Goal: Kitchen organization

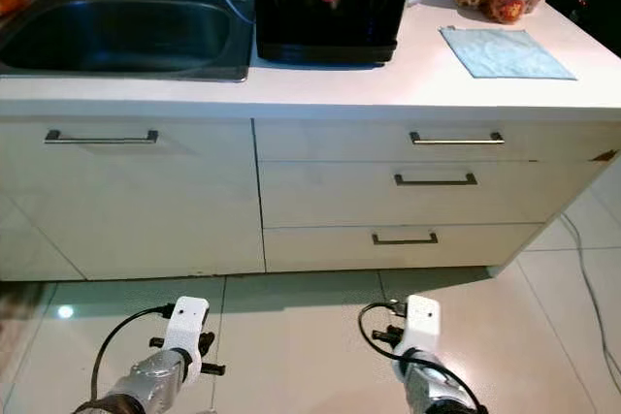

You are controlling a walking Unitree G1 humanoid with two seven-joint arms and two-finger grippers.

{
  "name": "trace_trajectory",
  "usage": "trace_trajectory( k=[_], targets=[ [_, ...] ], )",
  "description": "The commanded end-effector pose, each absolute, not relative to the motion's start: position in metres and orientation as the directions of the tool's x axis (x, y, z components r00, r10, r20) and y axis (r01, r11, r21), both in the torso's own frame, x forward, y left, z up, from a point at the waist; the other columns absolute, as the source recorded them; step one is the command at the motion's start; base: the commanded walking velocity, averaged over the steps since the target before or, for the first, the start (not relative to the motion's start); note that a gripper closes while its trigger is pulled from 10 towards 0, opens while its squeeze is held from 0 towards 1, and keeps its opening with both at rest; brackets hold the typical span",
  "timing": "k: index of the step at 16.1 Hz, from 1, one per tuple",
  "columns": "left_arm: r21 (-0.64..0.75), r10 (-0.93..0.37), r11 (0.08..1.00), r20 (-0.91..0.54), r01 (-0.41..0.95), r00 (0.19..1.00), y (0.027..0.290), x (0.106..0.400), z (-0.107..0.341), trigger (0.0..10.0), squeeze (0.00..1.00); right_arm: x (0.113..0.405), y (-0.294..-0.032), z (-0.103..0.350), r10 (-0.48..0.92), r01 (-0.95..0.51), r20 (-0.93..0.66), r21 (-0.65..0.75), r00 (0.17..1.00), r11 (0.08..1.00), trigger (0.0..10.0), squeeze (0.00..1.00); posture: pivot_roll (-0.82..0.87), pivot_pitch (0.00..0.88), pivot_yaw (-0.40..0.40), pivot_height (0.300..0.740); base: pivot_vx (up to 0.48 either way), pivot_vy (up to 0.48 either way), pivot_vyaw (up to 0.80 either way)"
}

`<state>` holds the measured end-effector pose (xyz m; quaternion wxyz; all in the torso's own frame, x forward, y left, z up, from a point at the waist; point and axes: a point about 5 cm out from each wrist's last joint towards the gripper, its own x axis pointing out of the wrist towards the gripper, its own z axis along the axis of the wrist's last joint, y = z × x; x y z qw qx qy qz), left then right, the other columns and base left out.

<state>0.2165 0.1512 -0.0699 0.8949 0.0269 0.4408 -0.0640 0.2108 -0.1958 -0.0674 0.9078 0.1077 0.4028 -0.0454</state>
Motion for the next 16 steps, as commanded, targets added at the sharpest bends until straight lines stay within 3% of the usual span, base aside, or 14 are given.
trace_trajectory(
  k=[1, 6, 13, 16],
  targets=[
    [-0.004, -0.096, 0.988, -0.794, 0.154, 0.600, 0.151, 0.218, -0.069, 10.0, 0.00, 0.213, -0.199, -0.066, -0.005, 0.178, -0.740, 0.155, 0.673, 0.972, 10.0, 0.00, 0.03, 0.000, -0.001, 0.740, 0.000, 0.000, 0.00],
    [-0.007, -0.104, 0.987, -0.788, 0.160, 0.607, 0.147, 0.221, -0.067, 10.0, 0.00, 0.217, -0.216, -0.060, -0.071, 0.255, -0.718, 0.152, 0.692, 0.955, 10.0, 0.00, 0.01, 0.000, 0.006, 0.740, 0.000, 0.000, 0.00],
    [0.040, -0.005, 0.998, -0.741, 0.052, 0.671, 0.183, 0.236, -0.055, 10.0, 0.00, 0.219, -0.170, -0.066, 0.032, 0.211, -0.728, 0.241, 0.685, 0.947, 10.0, 0.00, 0.01, 0.000, 0.091, 0.740, 0.000, 0.000, 0.00],
    [0.044, 0.018, 0.999, -0.721, 0.019, 0.692, 0.187, 0.242, -0.050, 10.0, 0.00, 0.208, -0.172, -0.072, 0.018, 0.258, -0.748, 0.251, 0.664, 0.933, 10.0, 0.00, 0.00, 0.000, 0.093, 0.740, 0.000, 0.000, 0.00]
  ],
)
